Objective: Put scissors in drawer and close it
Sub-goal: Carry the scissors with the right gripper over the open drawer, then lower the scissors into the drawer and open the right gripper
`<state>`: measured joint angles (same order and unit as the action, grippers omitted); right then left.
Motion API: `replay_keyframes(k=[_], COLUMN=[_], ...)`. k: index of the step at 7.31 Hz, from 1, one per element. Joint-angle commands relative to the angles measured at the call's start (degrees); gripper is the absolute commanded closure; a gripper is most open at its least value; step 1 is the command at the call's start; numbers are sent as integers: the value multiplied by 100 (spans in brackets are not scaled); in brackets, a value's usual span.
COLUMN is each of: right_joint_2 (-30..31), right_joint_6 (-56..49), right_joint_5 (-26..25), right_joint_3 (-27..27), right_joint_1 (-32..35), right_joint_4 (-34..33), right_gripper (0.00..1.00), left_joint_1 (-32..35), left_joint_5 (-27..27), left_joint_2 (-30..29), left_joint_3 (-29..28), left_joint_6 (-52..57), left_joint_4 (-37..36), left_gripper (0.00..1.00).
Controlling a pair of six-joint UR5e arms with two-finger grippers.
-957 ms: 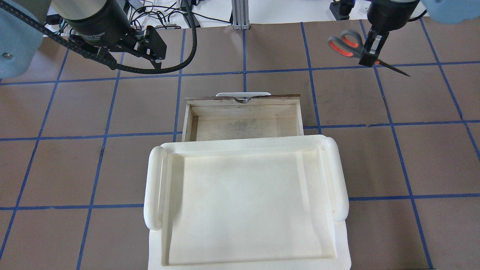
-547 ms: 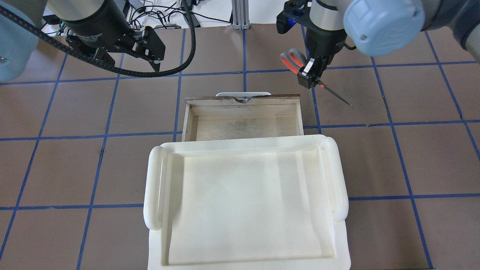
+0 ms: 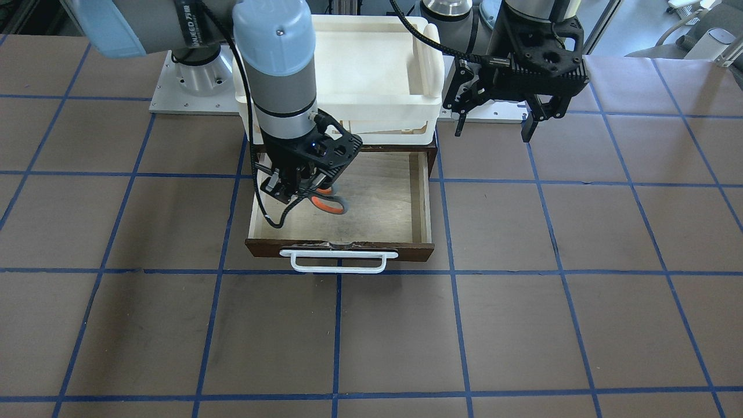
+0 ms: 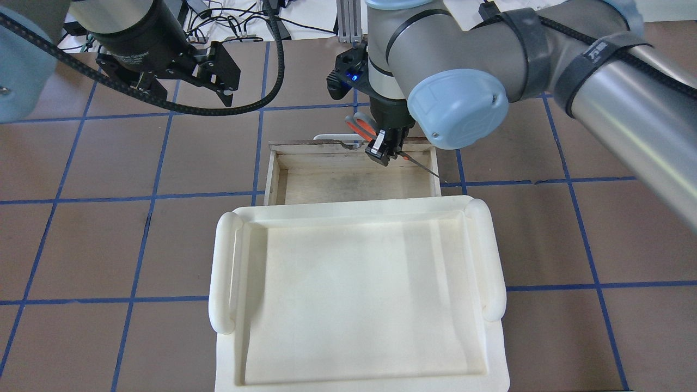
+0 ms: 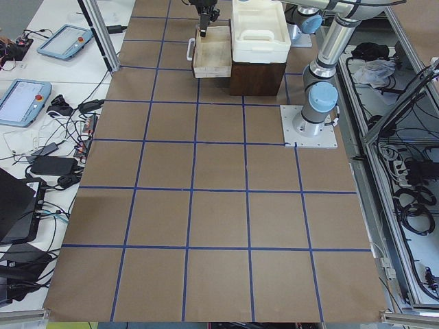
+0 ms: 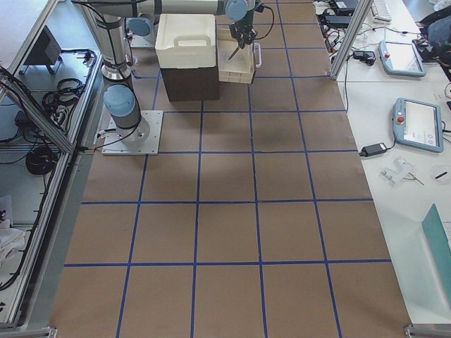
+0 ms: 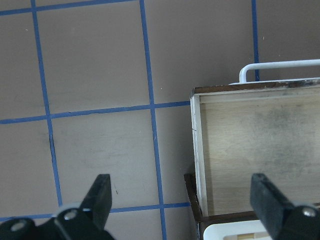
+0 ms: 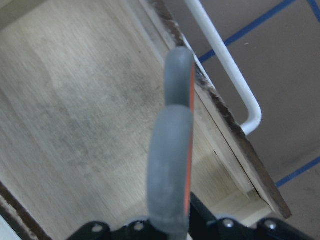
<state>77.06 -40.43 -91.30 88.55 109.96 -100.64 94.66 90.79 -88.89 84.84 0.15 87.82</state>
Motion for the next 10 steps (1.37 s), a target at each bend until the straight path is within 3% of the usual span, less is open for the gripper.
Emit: replay_keyframes(k=[1,7,8,9,10], right_joint_2=[-182,-789,-789,-763,-754], right_joint_6=[-799,-712,-703,-703,-694], right_joint_5=[-299,-266,-275,-283,-283], right_joint_3=[13,13,13,13,5], right_joint_1=[428,509,509,509,509], right_joint_4=[-87,-580,-615,-615,-676], right_gripper=[100,100,88,57,11], left_joint_1=[0,0,0,0,0], left_joint_5=[9,9,9,9,9], left_joint_2=[12,-5,-14,-14,-14], left_joint_3=[7,15,15,15,15], left_joint_6=[11,2,2,2,2], left_joint_4=[-2,-2,-11,-2,-11], left_gripper=[0,0,0,0,0])
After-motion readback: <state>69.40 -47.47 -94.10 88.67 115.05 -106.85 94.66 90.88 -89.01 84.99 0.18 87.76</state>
